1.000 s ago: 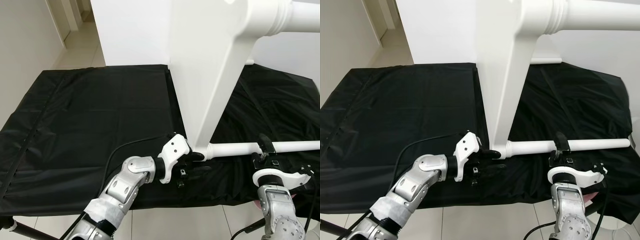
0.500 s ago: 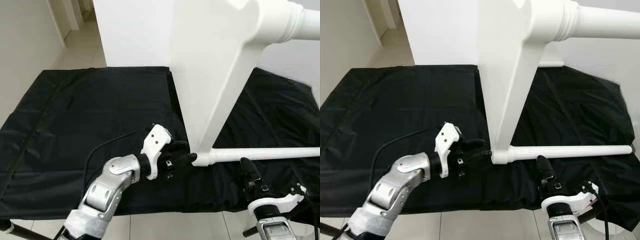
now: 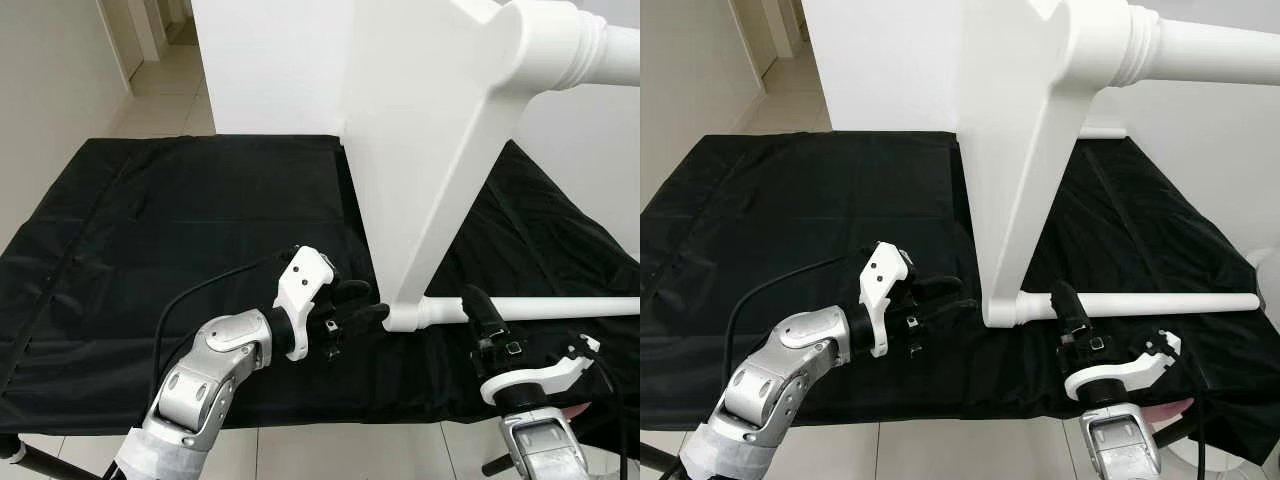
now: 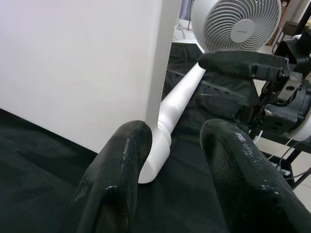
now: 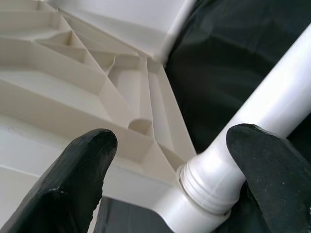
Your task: Building children table
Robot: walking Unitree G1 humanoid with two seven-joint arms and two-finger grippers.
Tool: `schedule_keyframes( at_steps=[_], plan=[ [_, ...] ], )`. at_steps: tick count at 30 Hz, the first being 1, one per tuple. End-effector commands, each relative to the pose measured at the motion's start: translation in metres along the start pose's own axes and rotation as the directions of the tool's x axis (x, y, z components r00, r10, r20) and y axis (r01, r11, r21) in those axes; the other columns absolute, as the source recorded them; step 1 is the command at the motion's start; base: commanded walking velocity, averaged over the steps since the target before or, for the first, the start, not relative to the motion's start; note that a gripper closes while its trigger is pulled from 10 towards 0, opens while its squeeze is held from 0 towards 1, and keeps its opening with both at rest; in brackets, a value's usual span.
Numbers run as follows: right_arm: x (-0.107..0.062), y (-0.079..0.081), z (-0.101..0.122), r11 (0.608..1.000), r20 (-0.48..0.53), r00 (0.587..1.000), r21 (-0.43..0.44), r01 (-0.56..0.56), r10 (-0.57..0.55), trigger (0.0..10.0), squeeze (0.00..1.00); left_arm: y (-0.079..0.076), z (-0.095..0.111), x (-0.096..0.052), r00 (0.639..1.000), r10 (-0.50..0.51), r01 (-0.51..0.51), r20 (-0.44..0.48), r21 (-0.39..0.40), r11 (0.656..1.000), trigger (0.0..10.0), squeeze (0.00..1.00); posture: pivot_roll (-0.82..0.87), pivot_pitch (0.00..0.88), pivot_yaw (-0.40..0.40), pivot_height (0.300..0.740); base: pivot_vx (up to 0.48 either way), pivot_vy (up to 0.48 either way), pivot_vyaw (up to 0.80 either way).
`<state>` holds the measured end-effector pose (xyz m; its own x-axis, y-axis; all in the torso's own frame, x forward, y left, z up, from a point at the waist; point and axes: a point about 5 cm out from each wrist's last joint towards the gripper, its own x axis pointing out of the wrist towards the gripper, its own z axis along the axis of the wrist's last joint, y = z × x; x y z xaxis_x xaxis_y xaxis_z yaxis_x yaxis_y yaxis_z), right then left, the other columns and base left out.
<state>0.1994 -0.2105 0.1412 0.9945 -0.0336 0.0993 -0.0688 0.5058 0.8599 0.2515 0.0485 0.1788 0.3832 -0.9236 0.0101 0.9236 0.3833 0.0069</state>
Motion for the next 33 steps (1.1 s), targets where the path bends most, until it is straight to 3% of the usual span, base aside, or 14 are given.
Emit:
schedule_keyframes(
  at_steps=[1, 3, 13, 16, 22, 28, 33],
  plan=[
    [0.000, 0.002, 0.004, 1.000, 0.020, 1.000, -0.015, 0.004, -0.004, 10.0, 0.00, 0.002, -0.001, -0.002, 0.998, 0.063, -0.063, -0.010, -0.008, 0.998, 10.0, 0.00, -0.06, 0.000, -0.008, 0.740, 0.000, 0.000, 0.00],
    [0.004, 0.002, 0.017, 0.999, 0.057, 0.998, -0.047, 0.009, -0.006, 10.0, 0.00, 0.003, -0.002, -0.002, 0.998, 0.066, -0.066, -0.016, -0.009, 0.998, 10.0, 0.00, -0.06, 0.000, -0.008, 0.740, 0.000, 0.000, 0.00],
    [0.007, 0.000, 0.024, 0.998, 0.078, 0.997, -0.060, 0.014, -0.010, 10.0, 0.00, 0.003, -0.001, -0.003, 0.997, 0.070, -0.070, -0.018, -0.013, 0.997, 10.0, 0.00, -0.06, 0.000, -0.011, 0.740, 0.000, 0.000, 0.00],
    [0.023, -0.012, 0.046, 0.975, 0.195, 0.976, -0.176, 0.135, -0.100, 10.0, 0.00, 0.006, -0.001, -0.004, 0.995, 0.096, -0.096, -0.015, -0.020, 0.995, 10.0, 0.00, -0.05, 0.000, -0.018, 0.740, 0.000, 0.000, 0.00],
    [0.042, -0.018, 0.068, 0.948, 0.310, 0.939, -0.225, 0.225, -0.149, 10.0, 0.00, 0.010, 0.001, -0.004, 0.992, 0.127, -0.127, -0.006, -0.030, 0.991, 10.0, 0.00, -0.04, 0.000, -0.028, 0.740, 0.000, 0.000, 0.00],
    [0.049, -0.017, 0.072, 0.945, 0.315, 0.940, -0.248, 0.213, -0.130, 10.0, 0.00, 0.012, 0.001, -0.005, 0.990, 0.143, -0.143, -0.003, -0.028, 0.989, 10.0, 0.00, -0.04, 0.000, -0.035, 0.740, 0.000, 0.000, 0.00],
    [0.064, -0.012, 0.065, 0.919, 0.288, 0.952, -0.340, 0.202, -0.103, 10.0, 0.00, 0.021, 0.004, -0.003, 0.980, 0.200, -0.200, 0.012, -0.019, 0.980, 10.0, 0.00, -0.04, 0.000, -0.051, 0.740, 0.000, 0.000, 0.00]
  ],
)
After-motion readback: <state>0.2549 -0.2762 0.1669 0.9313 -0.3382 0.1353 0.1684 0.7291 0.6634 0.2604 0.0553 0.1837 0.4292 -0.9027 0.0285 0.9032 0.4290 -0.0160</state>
